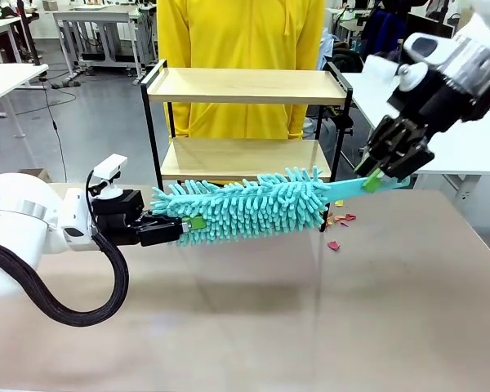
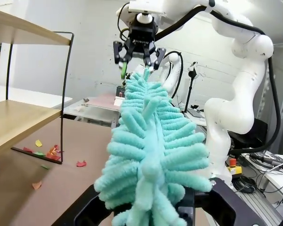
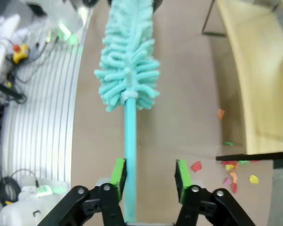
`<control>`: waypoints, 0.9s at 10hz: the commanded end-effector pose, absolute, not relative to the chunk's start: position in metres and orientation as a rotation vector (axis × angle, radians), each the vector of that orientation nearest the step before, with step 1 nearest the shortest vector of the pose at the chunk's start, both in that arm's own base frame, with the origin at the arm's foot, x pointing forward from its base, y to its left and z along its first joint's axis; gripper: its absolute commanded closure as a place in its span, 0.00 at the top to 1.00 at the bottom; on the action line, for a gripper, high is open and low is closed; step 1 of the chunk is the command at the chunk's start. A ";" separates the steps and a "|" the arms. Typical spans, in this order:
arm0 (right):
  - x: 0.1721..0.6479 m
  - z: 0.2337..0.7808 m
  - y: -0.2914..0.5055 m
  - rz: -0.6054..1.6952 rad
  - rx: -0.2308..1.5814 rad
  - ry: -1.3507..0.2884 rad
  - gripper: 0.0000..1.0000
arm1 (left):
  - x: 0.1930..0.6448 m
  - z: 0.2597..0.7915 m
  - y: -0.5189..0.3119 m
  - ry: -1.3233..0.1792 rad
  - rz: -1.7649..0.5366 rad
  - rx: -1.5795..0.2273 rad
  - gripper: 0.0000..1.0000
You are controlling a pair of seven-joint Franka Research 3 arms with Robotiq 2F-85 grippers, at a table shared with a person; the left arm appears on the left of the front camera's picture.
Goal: Clean the shelf.
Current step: Hand the Duster back to the human.
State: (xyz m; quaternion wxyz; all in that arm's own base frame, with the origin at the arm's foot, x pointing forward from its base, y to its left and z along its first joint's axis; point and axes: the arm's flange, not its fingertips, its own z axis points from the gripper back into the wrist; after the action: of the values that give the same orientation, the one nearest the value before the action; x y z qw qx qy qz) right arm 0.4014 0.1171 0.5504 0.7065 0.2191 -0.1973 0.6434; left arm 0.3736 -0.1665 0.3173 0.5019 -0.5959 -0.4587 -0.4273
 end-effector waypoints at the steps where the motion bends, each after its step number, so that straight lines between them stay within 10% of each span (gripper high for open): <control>1: 0.387 0.563 0.081 1.319 0.564 -0.598 1.00 | 0.372 0.320 -0.166 -1.107 -1.045 -1.452 0.00; 7: 0.360 0.564 -0.015 1.008 0.601 -0.820 1.00 | 0.372 0.320 -0.166 -1.107 -1.045 -1.452 0.00; 9: 0.366 0.576 -0.012 1.062 0.599 -0.751 1.00 | 0.367 0.341 -0.158 -1.189 -0.992 -1.452 0.19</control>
State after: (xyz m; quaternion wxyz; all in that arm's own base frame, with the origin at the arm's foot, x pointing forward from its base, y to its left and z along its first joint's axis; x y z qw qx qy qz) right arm 0.3620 -0.0192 0.5719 0.7604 0.2743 -0.3490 0.4741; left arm 0.3756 -0.1648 0.3210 0.4996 -0.5952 -0.4645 -0.4248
